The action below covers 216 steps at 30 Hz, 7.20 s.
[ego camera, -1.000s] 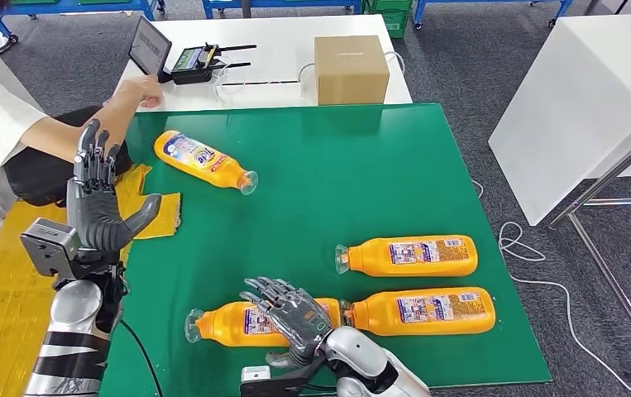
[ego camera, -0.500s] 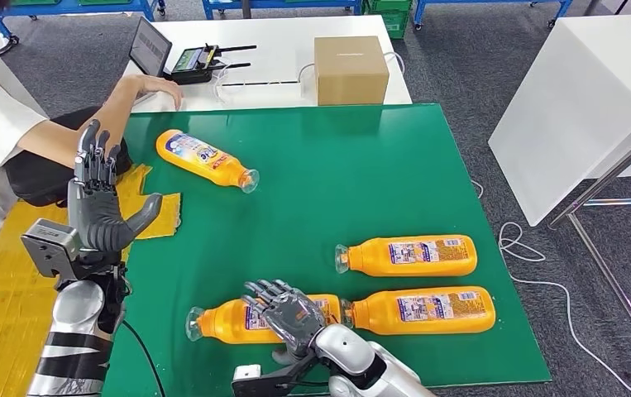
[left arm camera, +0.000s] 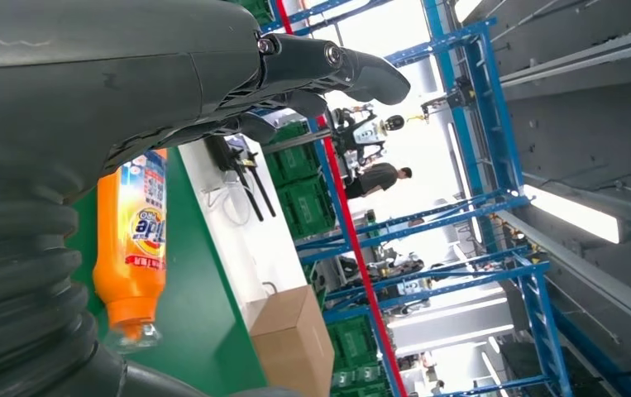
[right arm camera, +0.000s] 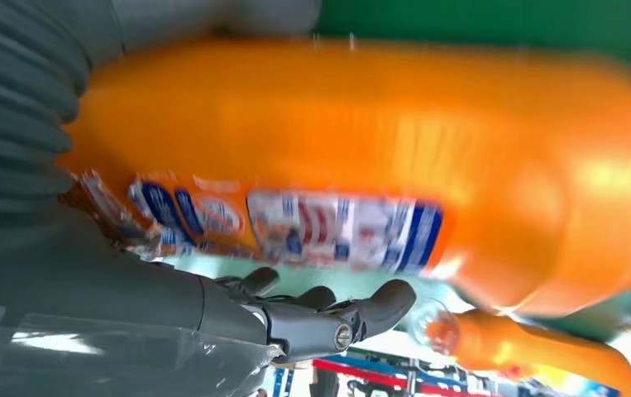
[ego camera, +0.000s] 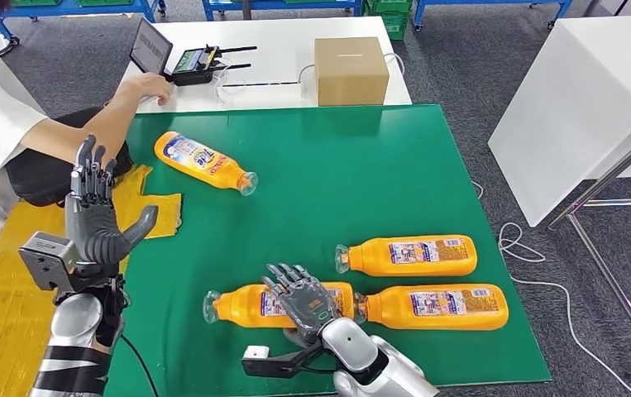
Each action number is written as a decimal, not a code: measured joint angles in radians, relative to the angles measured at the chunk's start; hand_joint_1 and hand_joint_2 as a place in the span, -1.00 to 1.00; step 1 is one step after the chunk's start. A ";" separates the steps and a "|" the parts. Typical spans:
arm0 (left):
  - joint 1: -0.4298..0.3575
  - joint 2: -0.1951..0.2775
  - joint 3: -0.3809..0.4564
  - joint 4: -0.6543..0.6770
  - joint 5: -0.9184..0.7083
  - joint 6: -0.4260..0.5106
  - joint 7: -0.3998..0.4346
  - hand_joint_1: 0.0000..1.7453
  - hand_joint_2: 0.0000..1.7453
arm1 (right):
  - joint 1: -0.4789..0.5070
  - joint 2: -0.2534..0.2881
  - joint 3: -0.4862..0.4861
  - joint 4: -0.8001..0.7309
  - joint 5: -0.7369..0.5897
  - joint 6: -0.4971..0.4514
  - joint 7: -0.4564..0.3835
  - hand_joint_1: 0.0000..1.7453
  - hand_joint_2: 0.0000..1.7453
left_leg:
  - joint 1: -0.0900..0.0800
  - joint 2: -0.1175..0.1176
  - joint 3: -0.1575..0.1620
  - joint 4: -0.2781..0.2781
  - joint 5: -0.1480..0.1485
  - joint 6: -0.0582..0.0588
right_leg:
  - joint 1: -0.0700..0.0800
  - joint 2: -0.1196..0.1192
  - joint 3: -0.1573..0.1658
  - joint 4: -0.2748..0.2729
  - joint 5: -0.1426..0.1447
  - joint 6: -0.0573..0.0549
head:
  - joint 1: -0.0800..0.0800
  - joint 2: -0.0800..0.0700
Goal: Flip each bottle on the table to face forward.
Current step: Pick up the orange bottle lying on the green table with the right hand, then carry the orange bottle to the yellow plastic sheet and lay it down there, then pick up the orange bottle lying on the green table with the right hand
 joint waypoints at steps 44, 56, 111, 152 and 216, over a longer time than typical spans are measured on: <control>-0.020 0.066 -0.113 0.060 -0.019 -0.212 0.187 -1.00 1.00 | 0.260 0.068 -0.416 -0.441 -0.654 -0.541 -0.658 1.00 1.00 | 0.000 0.000 -0.002 0.000 0.000 0.000 | 0.000 0.000 -0.002 0.000 0.000 0.000 | 0.000 0.000; -0.072 0.124 -0.288 0.136 0.054 -0.432 0.174 -1.00 1.00 | 0.228 0.088 -0.496 -0.413 -0.710 -0.482 -0.673 1.00 1.00 | 0.000 0.000 -0.002 0.000 0.000 0.000 | 0.000 0.000 -0.002 0.000 0.000 0.000 | 0.000 0.000; -0.120 0.094 -0.387 0.179 0.307 -0.449 0.223 0.04 1.00 | -0.016 0.221 -0.199 0.119 -0.466 -0.532 -0.583 1.00 1.00 | 0.000 0.000 -0.003 0.000 0.000 0.000 | 0.001 0.000 -0.004 0.000 0.000 0.000 | 0.000 0.000; -0.093 0.067 -0.263 0.150 0.309 -0.232 0.211 1.00 1.00 | 0.153 0.163 -0.296 -0.315 -0.427 -0.557 -0.655 -1.00 1.00 | 0.000 -0.002 -0.004 0.000 0.000 0.000 | 0.001 0.000 -0.004 0.000 0.000 0.000 | 0.000 0.000; -0.370 0.269 -0.121 1.059 -1.465 0.422 0.963 1.00 1.00 | 0.371 -0.205 -0.631 -0.889 -0.721 -0.155 -0.580 -1.00 1.00 | 0.000 -0.003 -0.004 0.000 0.000 0.000 | 0.000 -0.001 -0.004 0.000 0.000 0.000 | 0.000 0.000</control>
